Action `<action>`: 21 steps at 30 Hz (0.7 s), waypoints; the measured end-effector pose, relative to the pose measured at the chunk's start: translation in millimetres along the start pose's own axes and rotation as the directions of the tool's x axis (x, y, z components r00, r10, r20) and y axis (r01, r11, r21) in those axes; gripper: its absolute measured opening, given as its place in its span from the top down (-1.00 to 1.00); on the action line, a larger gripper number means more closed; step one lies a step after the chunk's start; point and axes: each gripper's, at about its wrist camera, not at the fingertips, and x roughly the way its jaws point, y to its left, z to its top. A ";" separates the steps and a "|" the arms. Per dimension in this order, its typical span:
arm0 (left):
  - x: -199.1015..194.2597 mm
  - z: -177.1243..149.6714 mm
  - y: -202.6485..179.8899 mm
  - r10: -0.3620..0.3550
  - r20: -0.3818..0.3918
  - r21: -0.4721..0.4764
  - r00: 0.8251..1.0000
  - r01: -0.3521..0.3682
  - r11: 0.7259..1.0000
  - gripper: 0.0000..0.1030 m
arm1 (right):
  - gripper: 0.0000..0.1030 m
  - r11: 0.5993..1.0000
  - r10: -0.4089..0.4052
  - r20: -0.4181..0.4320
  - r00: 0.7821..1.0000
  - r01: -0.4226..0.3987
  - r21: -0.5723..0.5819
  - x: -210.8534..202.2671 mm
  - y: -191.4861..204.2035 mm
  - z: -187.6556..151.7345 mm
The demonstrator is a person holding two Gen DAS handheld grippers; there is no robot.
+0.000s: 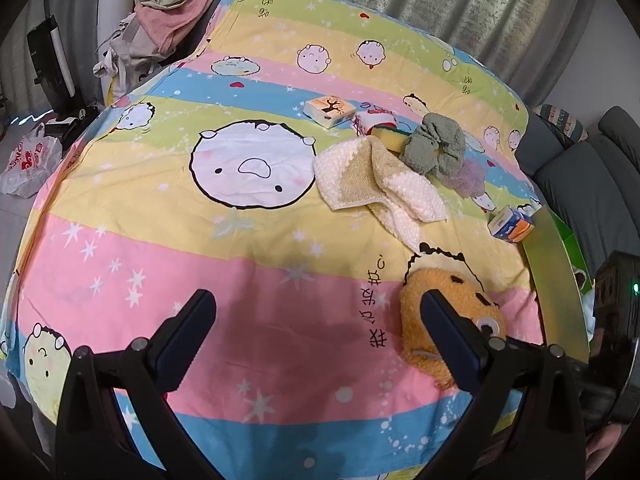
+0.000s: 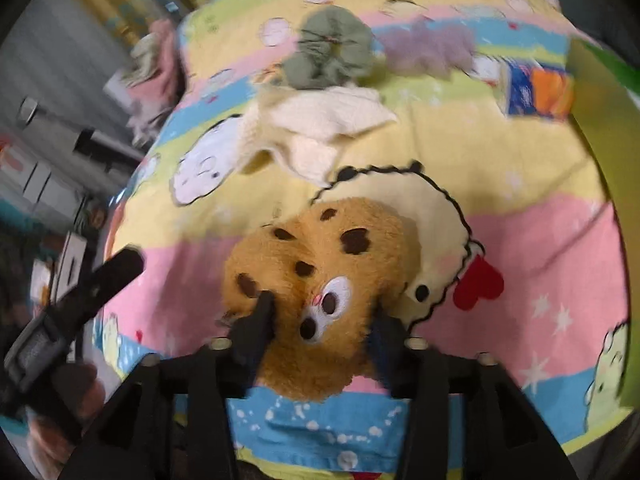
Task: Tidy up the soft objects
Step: 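Grasp the orange cookie plush with the right gripper and lift it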
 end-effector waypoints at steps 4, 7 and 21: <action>2.5 -3.7 -2.8 -0.008 -0.017 0.002 1.000 0.008 1.000 -0.97 | -0.54 0.999 -0.033 0.042 0.999 0.031 0.036 -11.0 -1.0 6.0; 8.3 -8.0 -11.3 -0.051 -0.045 0.007 0.998 0.052 0.999 -0.97 | -0.57 0.998 -0.046 0.112 0.993 0.041 0.047 -31.9 -6.4 7.8; 47.7 -35.9 -63.5 -0.234 -0.203 0.014 0.951 0.241 0.970 -0.19 | -0.19 0.988 0.094 0.045 0.995 -0.099 0.117 -17.0 -18.3 7.1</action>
